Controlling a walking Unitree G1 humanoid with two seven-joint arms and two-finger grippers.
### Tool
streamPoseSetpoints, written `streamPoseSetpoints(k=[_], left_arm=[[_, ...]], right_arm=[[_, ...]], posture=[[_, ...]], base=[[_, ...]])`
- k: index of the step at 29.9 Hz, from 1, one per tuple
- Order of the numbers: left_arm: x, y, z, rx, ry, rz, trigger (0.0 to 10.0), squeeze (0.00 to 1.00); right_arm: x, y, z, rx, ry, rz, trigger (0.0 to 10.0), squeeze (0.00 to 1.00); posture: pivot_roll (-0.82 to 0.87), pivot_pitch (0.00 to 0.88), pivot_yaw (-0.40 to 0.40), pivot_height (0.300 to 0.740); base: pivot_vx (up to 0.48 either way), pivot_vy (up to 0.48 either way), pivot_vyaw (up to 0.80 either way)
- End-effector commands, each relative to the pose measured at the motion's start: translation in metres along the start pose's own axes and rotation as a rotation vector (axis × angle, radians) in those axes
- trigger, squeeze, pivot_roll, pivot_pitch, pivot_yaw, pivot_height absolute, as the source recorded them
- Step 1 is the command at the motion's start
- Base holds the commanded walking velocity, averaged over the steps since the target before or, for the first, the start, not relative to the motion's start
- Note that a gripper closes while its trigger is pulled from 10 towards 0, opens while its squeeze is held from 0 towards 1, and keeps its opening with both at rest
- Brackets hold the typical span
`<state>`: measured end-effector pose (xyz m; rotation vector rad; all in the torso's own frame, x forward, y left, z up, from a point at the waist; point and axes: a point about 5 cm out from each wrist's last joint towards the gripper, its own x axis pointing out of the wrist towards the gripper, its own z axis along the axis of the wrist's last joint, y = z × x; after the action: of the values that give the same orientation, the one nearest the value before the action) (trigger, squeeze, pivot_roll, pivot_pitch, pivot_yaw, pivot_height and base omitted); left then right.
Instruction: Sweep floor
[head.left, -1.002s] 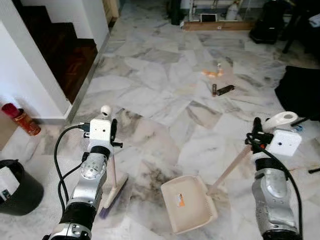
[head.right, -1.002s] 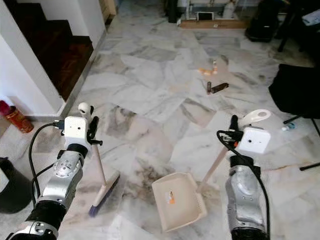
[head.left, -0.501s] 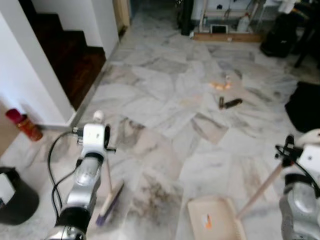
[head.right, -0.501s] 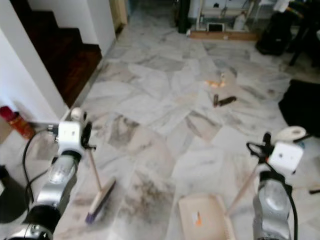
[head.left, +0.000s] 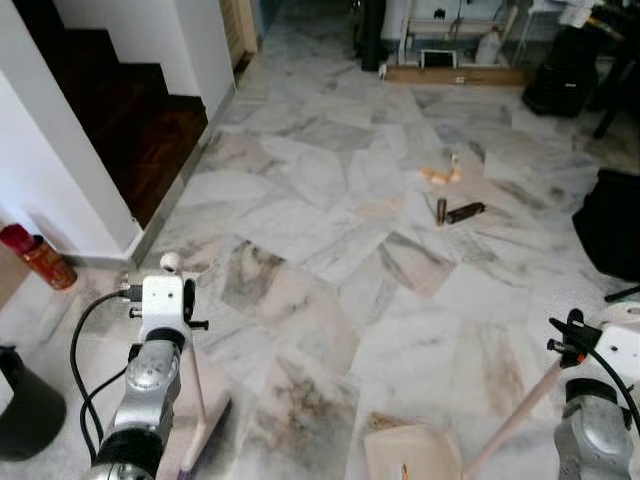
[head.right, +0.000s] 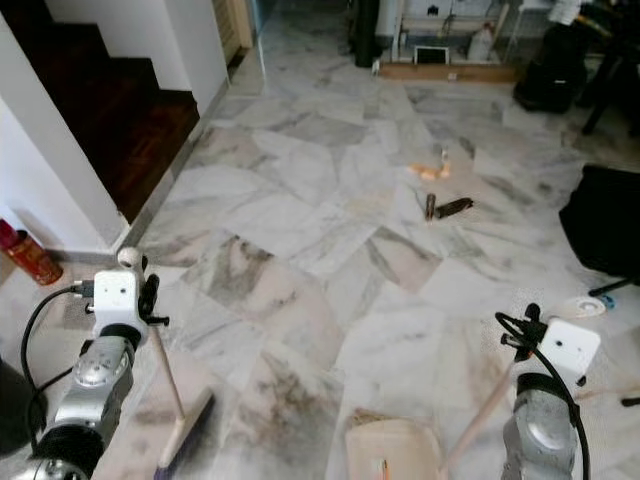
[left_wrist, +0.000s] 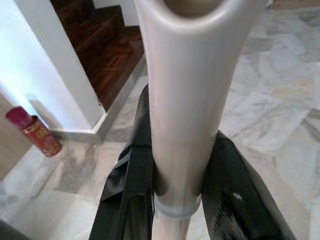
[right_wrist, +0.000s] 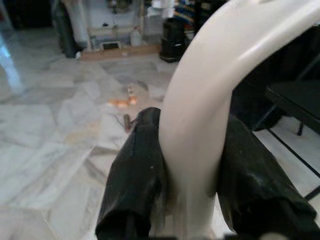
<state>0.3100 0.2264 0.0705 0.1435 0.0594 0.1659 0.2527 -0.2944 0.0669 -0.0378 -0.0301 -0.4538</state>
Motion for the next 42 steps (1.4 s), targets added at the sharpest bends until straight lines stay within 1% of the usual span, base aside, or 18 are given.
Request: streamPoseSetpoints(k=[1,6,20,42], left_arm=[[0.002,-0.002,0.005,0.01,-0.027,-0.008,10.0,0.0],[0.003,-0.006,0.006,-0.001,-0.032,-0.012,10.0,0.0],[0.003,-0.009,0.006,-0.005,-0.04,-0.024,10.0,0.0],[0.007,-0.01,0.009,-0.012,-0.048,-0.009,10.0,0.0]], right_arm=[[0.002,-0.005,0.009,0.009,-0.05,-0.014,10.0,0.0],[0.007,-0.002,0.015,0.007,-0.075,-0.006,10.0,0.0],[0.008,-0.002,0.017,0.008,-0.096,-0.005,10.0,0.0],[0.011,0.002,0.02,0.016,-0.11,0.004,10.0,0.0]], posture=[[-0.06,0.079,0.039,0.74],[-0.06,0.071,0.037,0.74],[-0.06,0.044,0.037,0.74],[-0.05,0.062,0.026,0.74]], base=[[0.277,0.0,0.0],[0.271,0.0,0.0],[0.272,0.0,0.0],[0.271,0.0,0.0]])
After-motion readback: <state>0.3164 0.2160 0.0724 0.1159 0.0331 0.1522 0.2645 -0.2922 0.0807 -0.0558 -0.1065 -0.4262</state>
